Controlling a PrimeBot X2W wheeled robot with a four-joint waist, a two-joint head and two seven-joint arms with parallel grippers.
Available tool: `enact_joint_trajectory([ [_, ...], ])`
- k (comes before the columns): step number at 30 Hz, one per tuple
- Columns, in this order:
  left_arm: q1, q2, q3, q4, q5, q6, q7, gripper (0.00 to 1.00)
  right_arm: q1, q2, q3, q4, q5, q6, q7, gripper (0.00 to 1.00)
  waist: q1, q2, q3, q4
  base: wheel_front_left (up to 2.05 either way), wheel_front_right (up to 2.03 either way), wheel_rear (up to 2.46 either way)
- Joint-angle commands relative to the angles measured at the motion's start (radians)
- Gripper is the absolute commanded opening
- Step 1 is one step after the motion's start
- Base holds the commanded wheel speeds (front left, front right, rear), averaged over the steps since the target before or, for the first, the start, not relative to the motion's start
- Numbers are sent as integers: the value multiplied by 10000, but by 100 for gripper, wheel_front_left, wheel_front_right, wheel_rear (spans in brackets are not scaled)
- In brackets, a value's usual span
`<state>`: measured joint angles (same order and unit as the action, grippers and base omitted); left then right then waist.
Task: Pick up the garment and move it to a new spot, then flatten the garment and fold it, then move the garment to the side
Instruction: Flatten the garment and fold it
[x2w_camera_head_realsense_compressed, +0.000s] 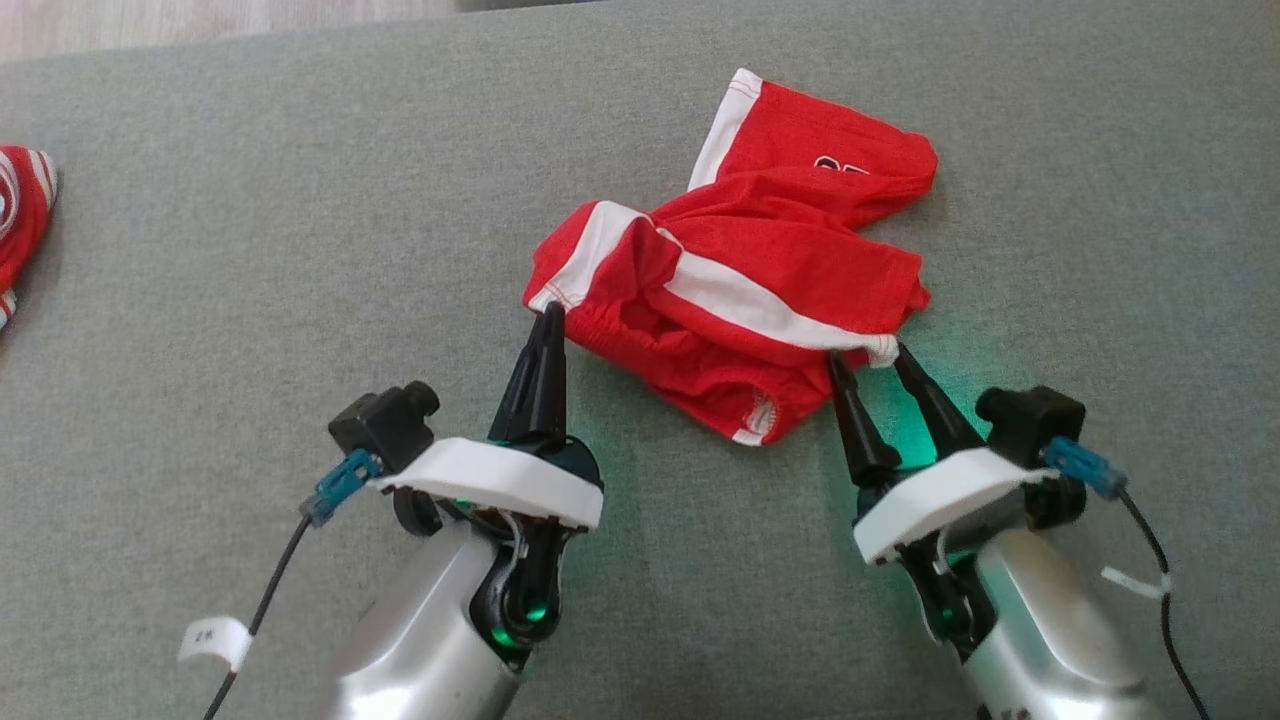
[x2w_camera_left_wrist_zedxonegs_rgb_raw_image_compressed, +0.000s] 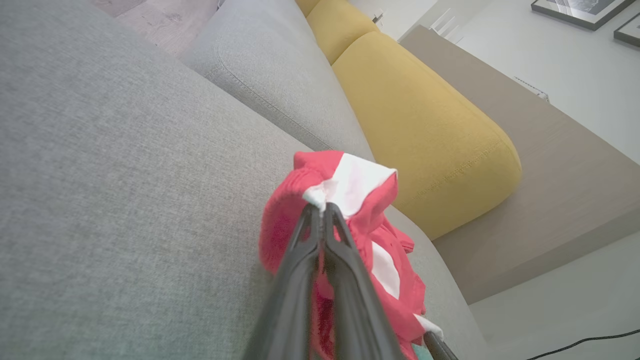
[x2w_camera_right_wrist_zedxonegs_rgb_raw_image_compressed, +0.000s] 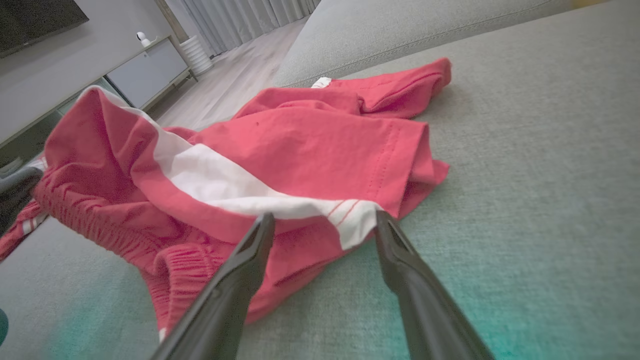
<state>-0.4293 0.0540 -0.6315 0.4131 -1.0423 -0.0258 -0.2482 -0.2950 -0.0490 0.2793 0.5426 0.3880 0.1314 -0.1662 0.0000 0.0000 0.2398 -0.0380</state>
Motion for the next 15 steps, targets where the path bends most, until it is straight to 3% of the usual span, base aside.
enact_joint_trajectory([
  [1, -81, 124, 208, -372, 115, 71, -101, 0, -437, -12, 385, -104, 307, -7, -72, 100, 0, 0, 30, -1, 0, 0, 0],
  [11, -96, 214, 190, -542, 156, 153, -78, 0, -1280, -12, 549, 750, 493, -7, -190, 100, 0, 0, 187, 25, 0, 0, 0],
  [15, -111, 222, 179, -600, 134, 156, -59, 0, -1666, -12, 217, 1332, -189, -7, -423, 100, 0, 0, 231, 42, 0, 0, 0],
])
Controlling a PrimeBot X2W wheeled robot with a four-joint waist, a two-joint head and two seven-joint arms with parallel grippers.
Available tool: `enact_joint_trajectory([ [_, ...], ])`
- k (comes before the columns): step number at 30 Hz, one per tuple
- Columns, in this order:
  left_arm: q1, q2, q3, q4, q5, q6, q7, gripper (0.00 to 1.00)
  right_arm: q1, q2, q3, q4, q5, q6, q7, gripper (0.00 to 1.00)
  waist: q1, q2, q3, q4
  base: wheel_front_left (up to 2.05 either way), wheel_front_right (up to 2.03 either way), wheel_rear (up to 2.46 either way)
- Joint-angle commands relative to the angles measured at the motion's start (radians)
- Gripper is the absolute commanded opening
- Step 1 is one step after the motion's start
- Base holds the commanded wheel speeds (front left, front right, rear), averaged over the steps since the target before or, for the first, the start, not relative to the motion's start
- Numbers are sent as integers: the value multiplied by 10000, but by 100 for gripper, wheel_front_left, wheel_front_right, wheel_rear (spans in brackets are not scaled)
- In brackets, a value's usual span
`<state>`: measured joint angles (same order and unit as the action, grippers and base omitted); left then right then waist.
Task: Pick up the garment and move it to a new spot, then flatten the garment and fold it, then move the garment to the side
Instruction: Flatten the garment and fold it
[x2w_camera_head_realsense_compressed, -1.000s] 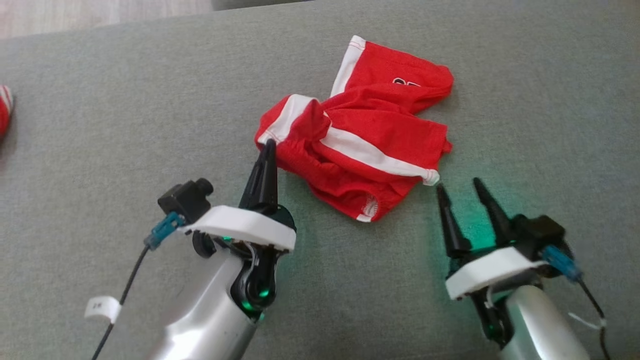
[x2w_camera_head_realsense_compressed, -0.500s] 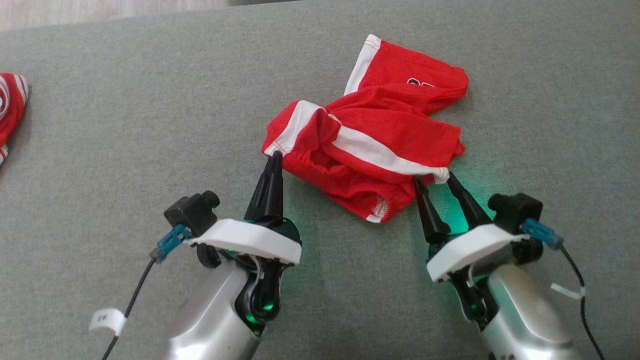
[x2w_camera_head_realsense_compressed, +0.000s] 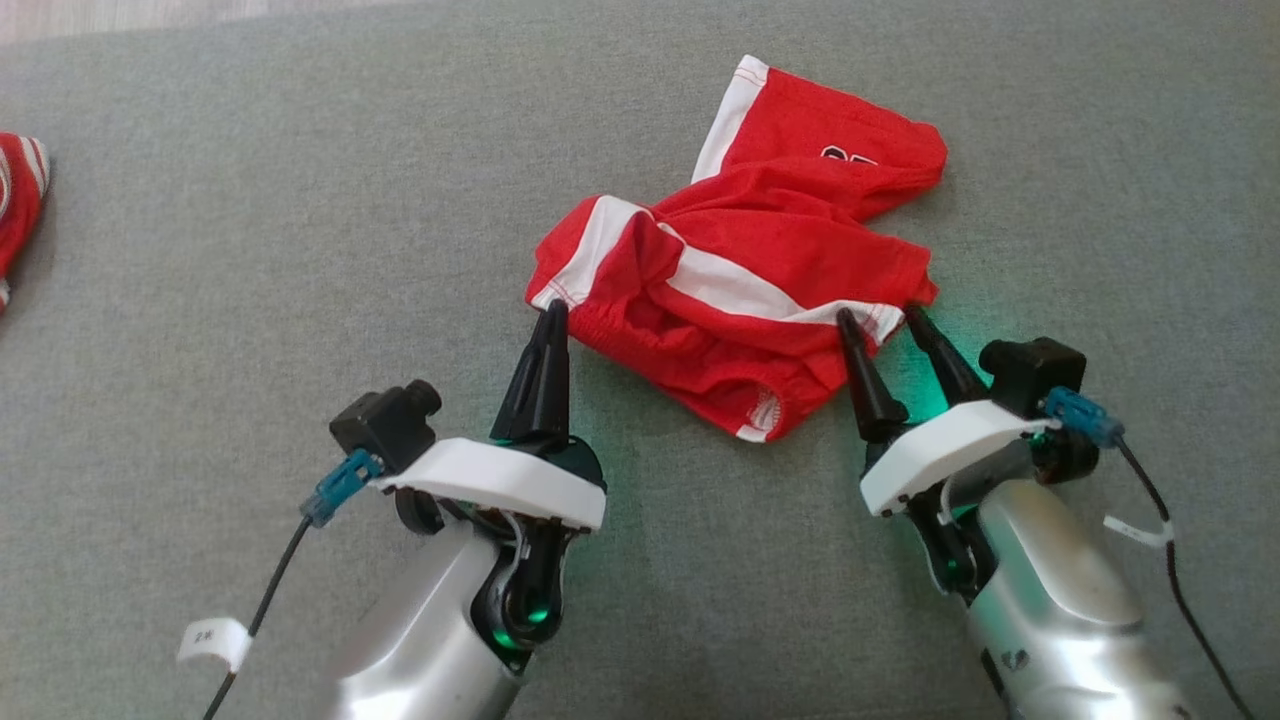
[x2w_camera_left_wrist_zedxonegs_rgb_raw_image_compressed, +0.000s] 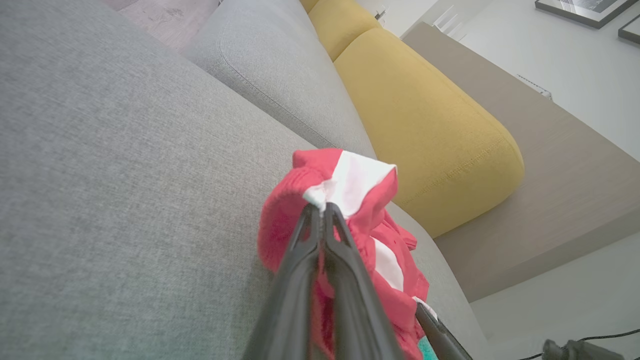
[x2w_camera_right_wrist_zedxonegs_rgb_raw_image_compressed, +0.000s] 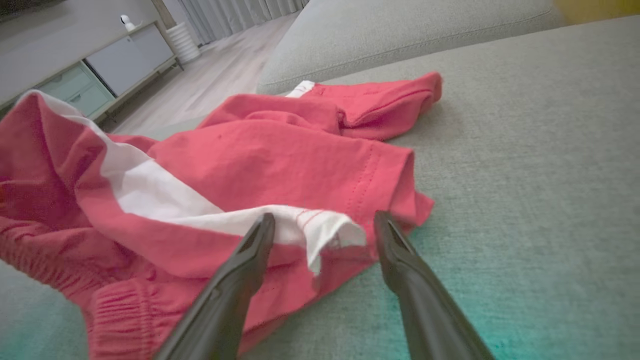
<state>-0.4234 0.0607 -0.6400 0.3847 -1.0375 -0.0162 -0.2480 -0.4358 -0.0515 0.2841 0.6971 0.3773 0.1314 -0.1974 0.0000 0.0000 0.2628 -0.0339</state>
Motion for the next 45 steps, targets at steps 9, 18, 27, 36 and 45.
enact_joint_trajectory([
  [9, -186, 172, 259, -395, 73, 72, -54, 0, -591, 13, 364, 213, -189, -7, -149, 30, 0, 0, 50, -13, 0, 0, 0],
  [18, -272, 302, 349, -487, 164, 105, -68, 0, -810, 13, 292, -101, -498, -7, -445, 0, 0, 0, -34, -104, 0, 0, 0],
  [27, -848, 1210, 496, -1288, 841, 322, 100, 0, -726, 13, -307, -1581, -1236, -7, -529, 0, 0, 0, -702, -156, 0, 0, 0],
  [36, -2138, 2832, 810, -3070, 1384, 694, 1428, 0, -572, -132, -1099, -3980, -1969, -7, 294, 0, 0, 0, -1598, -83, 0, 0, 0],
  [45, -3527, 4178, 1035, -5264, 1667, 993, 3203, 0, -375, -488, -1526, -7135, -2080, -7, 1613, 0, 0, 0, -2268, -100, 0, 0, 0],
])
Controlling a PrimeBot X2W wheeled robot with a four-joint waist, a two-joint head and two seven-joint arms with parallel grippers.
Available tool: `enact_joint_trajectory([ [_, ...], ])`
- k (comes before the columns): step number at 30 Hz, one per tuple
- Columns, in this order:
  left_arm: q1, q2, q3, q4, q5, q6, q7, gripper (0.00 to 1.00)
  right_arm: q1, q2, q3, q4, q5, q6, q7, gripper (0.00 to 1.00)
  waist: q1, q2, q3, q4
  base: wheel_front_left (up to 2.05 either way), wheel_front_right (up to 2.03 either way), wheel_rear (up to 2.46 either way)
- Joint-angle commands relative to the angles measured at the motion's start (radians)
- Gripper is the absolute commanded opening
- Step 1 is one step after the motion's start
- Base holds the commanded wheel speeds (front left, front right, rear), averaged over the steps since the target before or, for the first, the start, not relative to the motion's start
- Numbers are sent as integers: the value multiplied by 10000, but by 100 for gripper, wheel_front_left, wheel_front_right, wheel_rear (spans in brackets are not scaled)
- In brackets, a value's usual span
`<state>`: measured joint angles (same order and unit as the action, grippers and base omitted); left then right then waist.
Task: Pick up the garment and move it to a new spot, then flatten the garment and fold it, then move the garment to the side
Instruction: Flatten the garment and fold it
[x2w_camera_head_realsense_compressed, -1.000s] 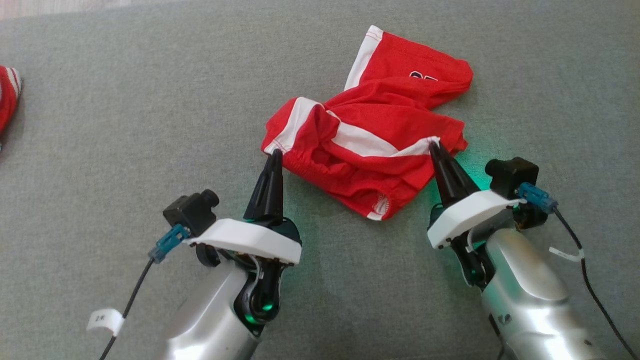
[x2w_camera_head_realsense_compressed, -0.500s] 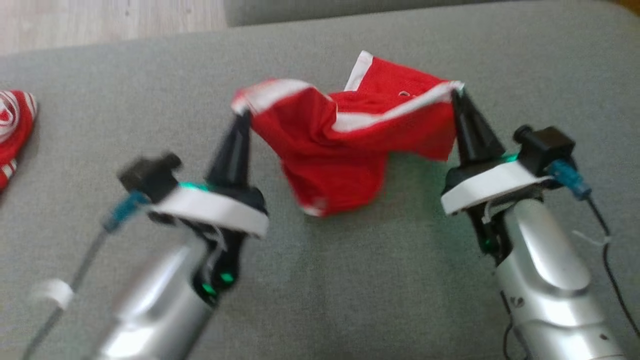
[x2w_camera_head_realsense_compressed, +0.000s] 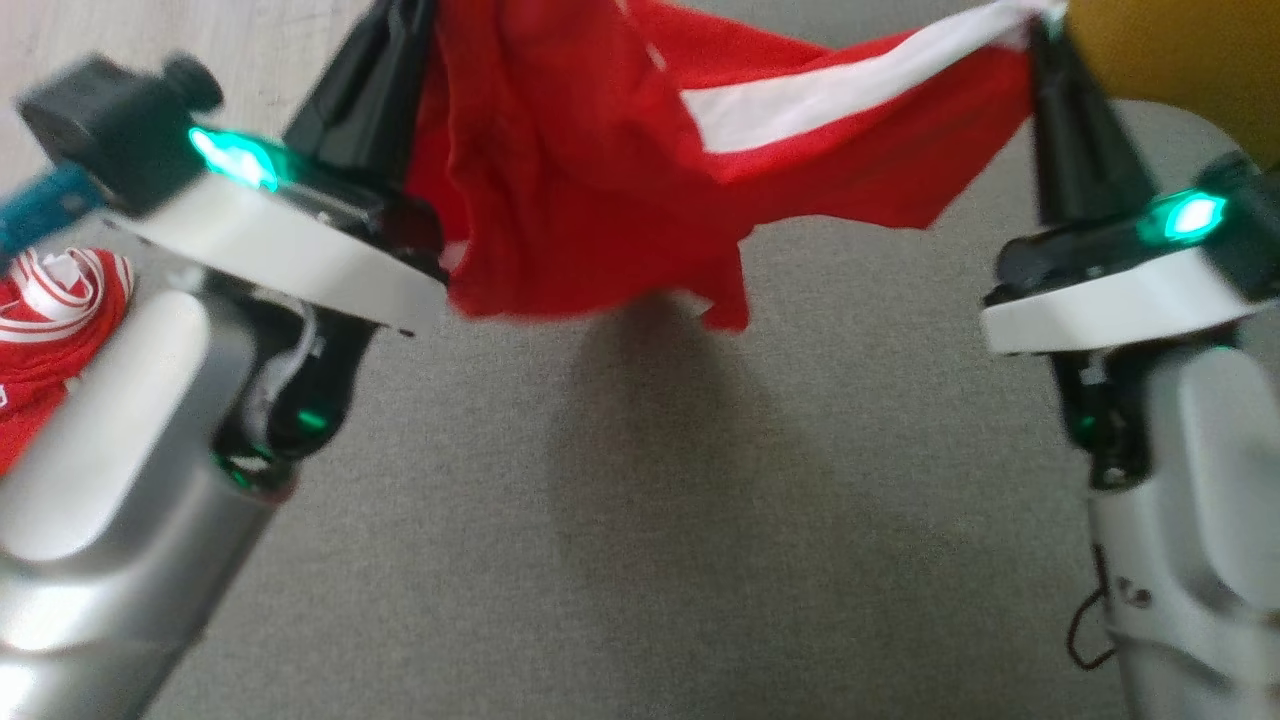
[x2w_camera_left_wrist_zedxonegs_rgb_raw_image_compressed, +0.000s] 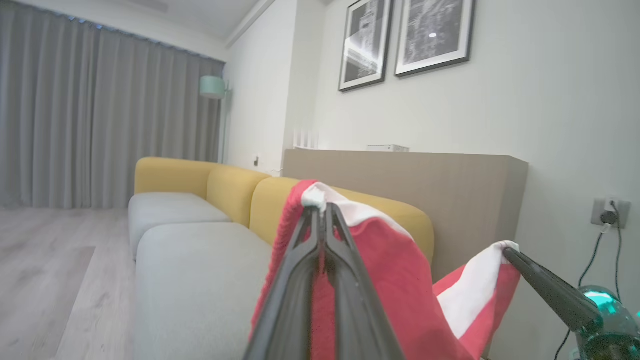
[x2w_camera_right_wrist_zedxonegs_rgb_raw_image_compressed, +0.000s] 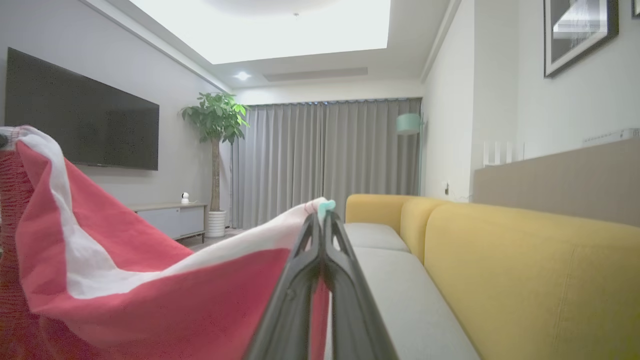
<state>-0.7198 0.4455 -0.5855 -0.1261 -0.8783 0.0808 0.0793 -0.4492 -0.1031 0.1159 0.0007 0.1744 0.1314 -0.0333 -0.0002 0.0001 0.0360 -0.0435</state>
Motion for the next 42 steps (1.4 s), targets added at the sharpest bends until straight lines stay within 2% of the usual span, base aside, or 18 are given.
enact_joint_trajectory([
  [1, -676, 446, 512, -379, 86, 59, 107, 0, -227, -2, 103, -508, -53, -7, 134, 0, 2, -1, -11, -8, 0, 0, 0],
  [6, -1183, 933, 713, -947, 49, 274, 867, 0, -321, -87, -91, -1728, 129, -7, 1078, 0, 2, -1, 267, -56, 0, 0, 0],
  [10, -1623, 1099, 791, -580, 28, 219, 1170, 0, -818, -271, -102, -1720, 333, -7, 1636, 0, 2, -1, 885, -115, 0, 0, 0],
  [17, -3060, 921, 747, 985, 387, -146, 1185, 0, -3037, -636, 245, 122, 657, -7, 1827, 0, 2, -1, 2314, -246, 0, 0, 0],
  [22, -4516, 451, 861, 2363, 731, -466, 613, 0, -5272, -621, 401, 1426, 202, -7, 1175, 0, 2, -1, 2980, -334, 0, 0, 0],
  [26, -5169, 49, 962, 3186, 800, -696, 3, 0, -6165, -376, 495, 2259, -120, -7, 601, 0, 2, -1, 3390, -330, 0, 0, 0],
  [32, -4451, -221, 737, 3649, 660, -1018, -515, 0, -5657, -141, 759, 2924, -155, -7, -44, 0, 2, -1, 3710, -263, 0, 0, 0],
  [37, -2764, -326, 497, 3648, 449, -1132, -1149, 0, -4261, -76, 853, 3362, -20, -7, -673, 0, 2, -1, 3617, -198, 0, 0, 0],
  [42, -951, -206, 356, 3237, 285, -1183, -1866, 0, -2750, -90, 565, 3103, 145, -7, -1172, 0, 2, -1, 3286, -132, 0, 0, 0],
])
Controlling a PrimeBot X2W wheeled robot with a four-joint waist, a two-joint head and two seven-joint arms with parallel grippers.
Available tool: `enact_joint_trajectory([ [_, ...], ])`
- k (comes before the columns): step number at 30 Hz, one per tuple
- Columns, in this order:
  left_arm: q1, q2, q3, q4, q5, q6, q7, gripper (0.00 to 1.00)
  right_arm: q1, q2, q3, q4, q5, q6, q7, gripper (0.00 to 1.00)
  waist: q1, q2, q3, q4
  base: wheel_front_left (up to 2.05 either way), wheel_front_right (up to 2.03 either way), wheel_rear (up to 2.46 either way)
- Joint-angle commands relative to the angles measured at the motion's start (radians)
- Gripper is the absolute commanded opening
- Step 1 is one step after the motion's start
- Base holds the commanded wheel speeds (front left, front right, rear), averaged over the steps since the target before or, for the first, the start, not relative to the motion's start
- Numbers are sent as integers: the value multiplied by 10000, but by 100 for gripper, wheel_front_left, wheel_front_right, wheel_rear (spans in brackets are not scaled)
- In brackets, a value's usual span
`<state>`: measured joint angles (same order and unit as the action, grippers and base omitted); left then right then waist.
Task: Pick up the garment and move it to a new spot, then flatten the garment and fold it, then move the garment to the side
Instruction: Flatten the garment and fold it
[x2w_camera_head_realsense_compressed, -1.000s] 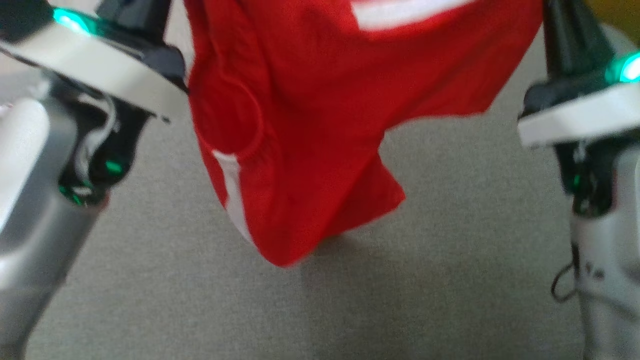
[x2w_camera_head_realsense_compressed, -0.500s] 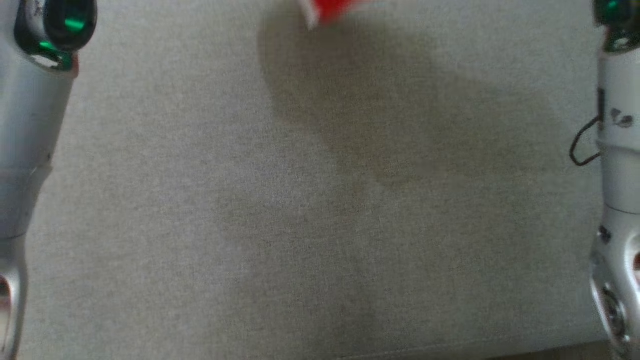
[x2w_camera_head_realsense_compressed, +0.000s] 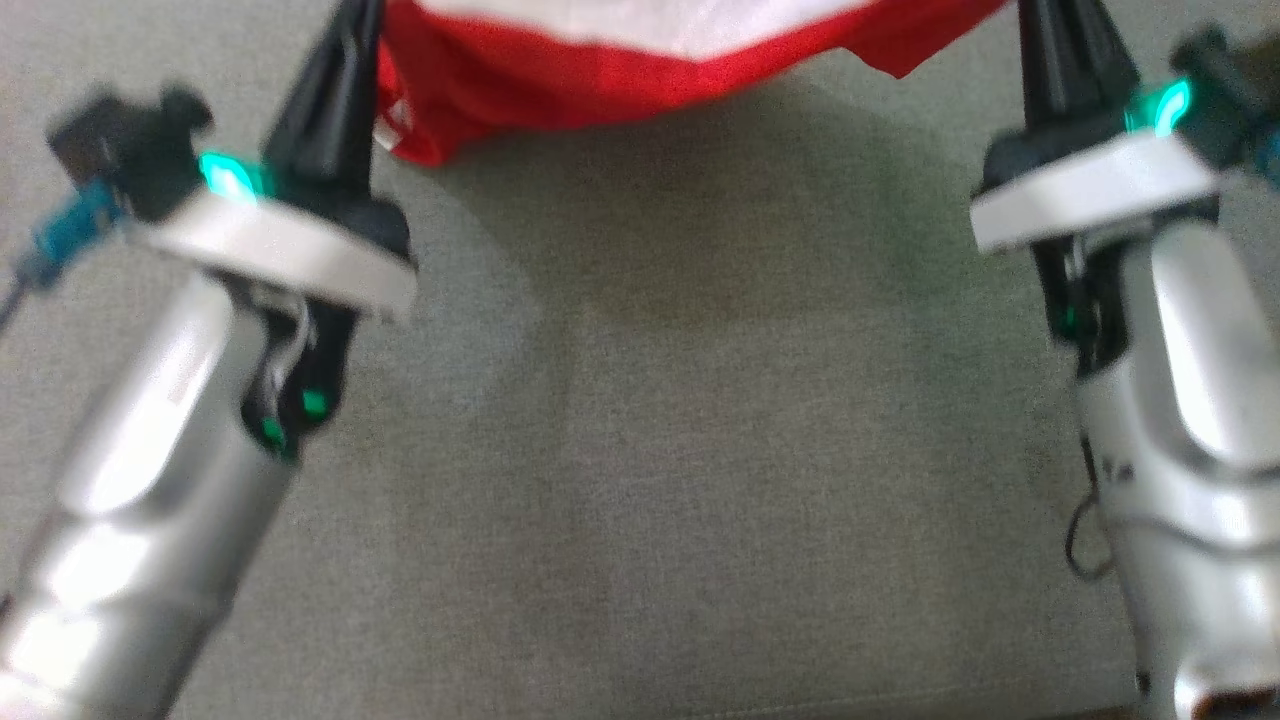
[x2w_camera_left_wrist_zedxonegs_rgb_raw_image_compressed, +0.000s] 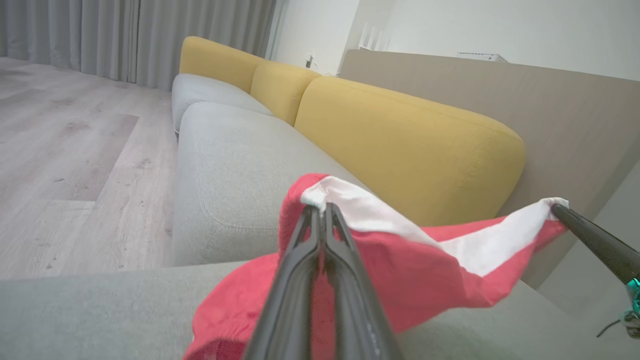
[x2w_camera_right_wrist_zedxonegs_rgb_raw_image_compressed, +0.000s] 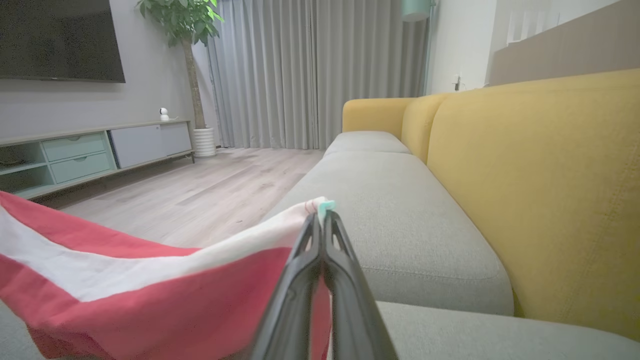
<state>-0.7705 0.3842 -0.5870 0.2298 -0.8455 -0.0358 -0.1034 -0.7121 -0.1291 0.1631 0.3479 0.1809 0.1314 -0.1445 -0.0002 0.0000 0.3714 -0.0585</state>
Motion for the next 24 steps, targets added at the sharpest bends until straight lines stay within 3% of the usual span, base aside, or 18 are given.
enact_joint_trajectory([
  [1, -102, 440, 333, -456, -74, -32, -154, 0, 208, 141, 52, -525, 100, -7, -116, 0, 2, 0, -169, 33, 0, 0, 0],
  [7, 2114, 626, -114, -1685, -184, 104, -596, 0, 2748, 89, -491, -2177, 212, -7, -3, 0, 2, 0, -1002, 129, 0, 0, 0],
  [17, 5139, 947, -937, -3789, -177, 1023, -695, 0, 6497, 505, -1303, -4861, -66, -7, 851, 0, 2, 0, -2269, 81, 0, 0, 0],
  [24, 6285, 575, -1356, -4383, -415, 1642, -695, 0, 7596, 655, -1679, -6010, -263, -7, 1529, 0, 2, 0, -2319, 276, 0, 0, 0],
])
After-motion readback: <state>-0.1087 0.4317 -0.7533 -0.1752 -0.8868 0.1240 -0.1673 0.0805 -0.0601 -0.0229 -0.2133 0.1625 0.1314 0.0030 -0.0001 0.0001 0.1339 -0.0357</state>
